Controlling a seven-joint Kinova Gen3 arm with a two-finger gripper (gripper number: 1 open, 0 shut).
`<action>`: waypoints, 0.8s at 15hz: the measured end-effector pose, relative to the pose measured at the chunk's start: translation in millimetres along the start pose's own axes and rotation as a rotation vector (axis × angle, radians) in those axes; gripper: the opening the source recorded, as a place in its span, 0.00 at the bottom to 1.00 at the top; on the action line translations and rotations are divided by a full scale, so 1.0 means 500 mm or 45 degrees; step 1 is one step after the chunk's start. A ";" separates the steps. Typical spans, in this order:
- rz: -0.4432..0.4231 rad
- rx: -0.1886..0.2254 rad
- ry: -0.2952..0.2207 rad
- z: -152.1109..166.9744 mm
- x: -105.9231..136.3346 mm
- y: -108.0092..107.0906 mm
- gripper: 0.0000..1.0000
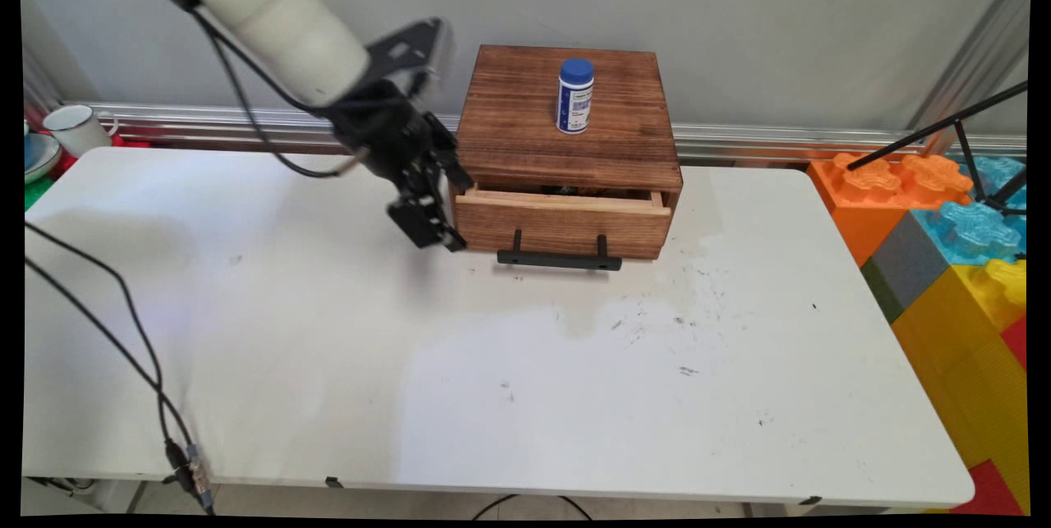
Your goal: Open the drawer
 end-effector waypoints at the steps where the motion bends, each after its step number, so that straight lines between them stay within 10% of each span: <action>1: 0.006 0.002 -0.013 0.027 0.009 -0.005 1.00; 12: 0.015 0.004 -0.067 0.259 0.090 -0.038 1.00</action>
